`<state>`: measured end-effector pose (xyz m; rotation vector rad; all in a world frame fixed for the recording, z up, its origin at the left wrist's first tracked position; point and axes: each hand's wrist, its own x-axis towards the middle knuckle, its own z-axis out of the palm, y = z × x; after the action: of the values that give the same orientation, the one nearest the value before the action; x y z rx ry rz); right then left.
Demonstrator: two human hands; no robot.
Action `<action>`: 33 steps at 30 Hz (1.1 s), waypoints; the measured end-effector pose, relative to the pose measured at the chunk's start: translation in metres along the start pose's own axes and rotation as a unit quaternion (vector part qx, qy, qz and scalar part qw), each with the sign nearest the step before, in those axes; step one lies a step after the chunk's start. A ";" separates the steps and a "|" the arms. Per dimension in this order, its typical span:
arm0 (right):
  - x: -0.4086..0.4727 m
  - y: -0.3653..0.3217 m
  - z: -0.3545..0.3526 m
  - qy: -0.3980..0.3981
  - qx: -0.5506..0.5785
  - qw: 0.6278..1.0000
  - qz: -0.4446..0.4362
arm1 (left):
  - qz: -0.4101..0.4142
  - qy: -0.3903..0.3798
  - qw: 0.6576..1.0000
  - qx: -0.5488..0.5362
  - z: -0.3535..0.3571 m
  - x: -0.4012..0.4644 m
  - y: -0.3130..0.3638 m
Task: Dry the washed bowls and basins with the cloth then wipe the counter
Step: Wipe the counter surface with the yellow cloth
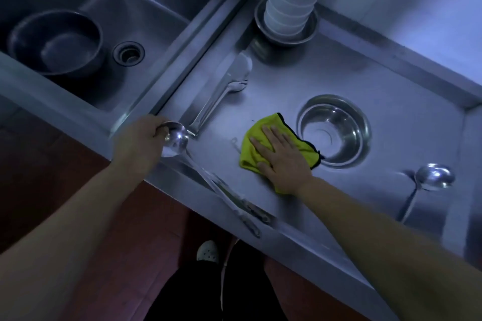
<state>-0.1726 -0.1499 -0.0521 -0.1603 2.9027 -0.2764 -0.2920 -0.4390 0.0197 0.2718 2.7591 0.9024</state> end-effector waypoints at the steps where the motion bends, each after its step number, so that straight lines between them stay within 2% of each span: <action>1: 0.013 -0.008 0.000 -0.003 0.001 1.000 -0.016 | 0.002 0.004 1.000 -0.006 -0.005 -0.001 -0.005; 5: 0.042 -0.048 0.003 -0.010 0.006 0.998 -0.056 | -0.013 0.017 0.999 -0.029 -0.021 -0.015 -0.021; 9: 0.034 -0.082 0.012 -0.019 0.009 0.993 -0.118 | -0.020 0.001 0.999 -0.043 -0.027 -0.028 -0.030; 13: 0.008 -0.079 0.017 -0.035 0.080 0.985 -0.147 | -0.002 -0.032 0.999 -0.037 -0.024 -0.029 -0.022; 16: -0.031 -0.059 0.017 -0.016 0.121 0.983 -0.139 | -0.017 -0.050 0.998 -0.041 -0.021 -0.022 -0.008; 20: -0.094 -0.023 0.016 0.001 0.115 0.990 -0.078 | -0.030 -0.064 0.997 0.010 -0.013 -0.006 0.016; 23: -0.140 -0.002 0.016 0.007 0.130 0.991 0.025 | -0.022 -0.094 0.995 0.000 -0.004 0.007 0.039; 28: -0.179 0.007 0.015 0.048 0.191 0.962 0.189 | 0.030 -0.066 0.997 -0.003 0.023 0.031 0.073; 33: -0.181 0.009 0.016 0.055 0.184 0.955 0.225 | 0.063 -0.055 0.994 0.065 0.049 0.067 0.089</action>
<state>0.0055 -0.1206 -0.0321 0.5858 2.8220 -0.7445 -0.3332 -0.3251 0.0241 0.5070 2.7280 0.7124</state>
